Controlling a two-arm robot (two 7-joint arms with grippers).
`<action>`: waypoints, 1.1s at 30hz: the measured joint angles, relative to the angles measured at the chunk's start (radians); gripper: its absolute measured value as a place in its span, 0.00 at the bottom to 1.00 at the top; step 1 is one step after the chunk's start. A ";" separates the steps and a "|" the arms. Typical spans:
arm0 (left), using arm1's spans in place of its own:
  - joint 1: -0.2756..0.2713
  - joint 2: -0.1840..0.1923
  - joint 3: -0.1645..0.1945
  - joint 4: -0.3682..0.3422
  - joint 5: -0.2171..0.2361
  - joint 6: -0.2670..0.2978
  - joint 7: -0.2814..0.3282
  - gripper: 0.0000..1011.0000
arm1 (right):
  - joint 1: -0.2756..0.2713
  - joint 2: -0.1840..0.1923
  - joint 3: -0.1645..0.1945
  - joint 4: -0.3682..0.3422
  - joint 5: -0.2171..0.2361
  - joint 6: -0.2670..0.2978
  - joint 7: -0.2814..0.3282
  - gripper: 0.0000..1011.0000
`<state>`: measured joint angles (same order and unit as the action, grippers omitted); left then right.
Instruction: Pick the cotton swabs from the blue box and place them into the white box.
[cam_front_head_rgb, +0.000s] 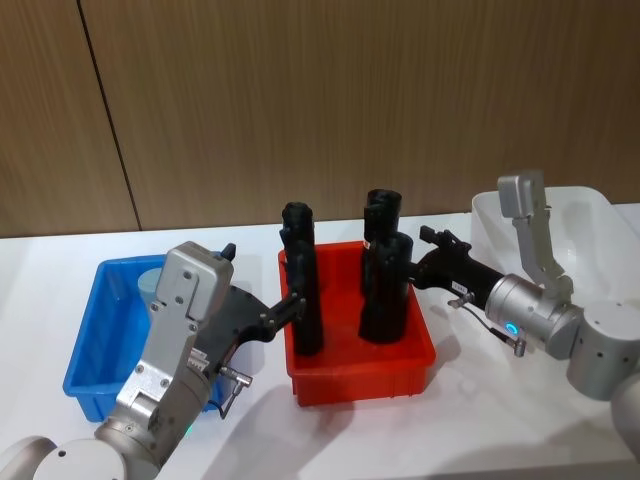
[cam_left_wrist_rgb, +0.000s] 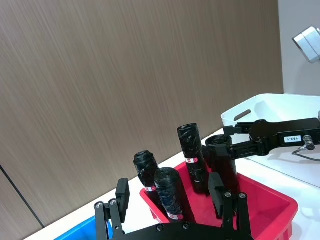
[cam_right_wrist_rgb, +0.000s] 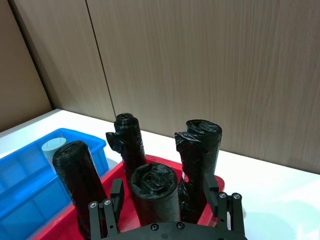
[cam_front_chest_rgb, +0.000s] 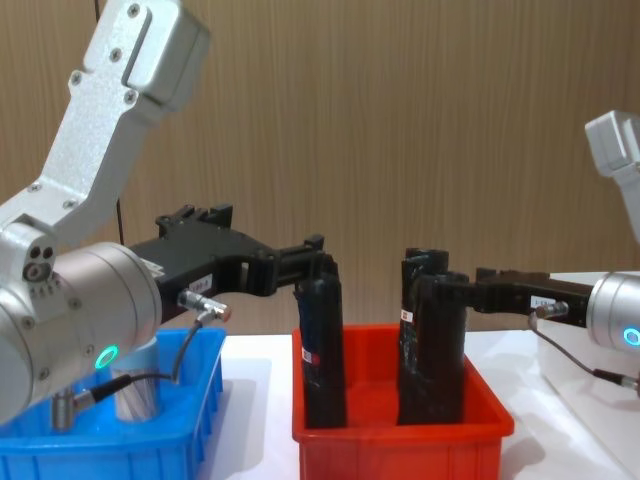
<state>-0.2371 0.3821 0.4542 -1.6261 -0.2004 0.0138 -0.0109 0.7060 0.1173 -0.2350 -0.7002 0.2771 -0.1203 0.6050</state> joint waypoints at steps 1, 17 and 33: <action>0.000 0.000 0.000 0.000 0.000 0.000 0.000 0.99 | 0.004 -0.001 0.000 0.007 0.000 -0.002 0.000 0.99; 0.000 0.000 0.000 0.000 0.000 0.000 0.000 0.99 | 0.089 -0.027 -0.016 0.164 -0.016 -0.053 0.025 0.95; 0.000 0.000 0.000 0.000 0.000 0.000 0.000 0.99 | 0.129 -0.042 -0.032 0.233 -0.025 -0.085 0.048 0.53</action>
<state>-0.2372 0.3821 0.4542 -1.6262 -0.2004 0.0138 -0.0109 0.8350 0.0753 -0.2669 -0.4668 0.2521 -0.2052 0.6531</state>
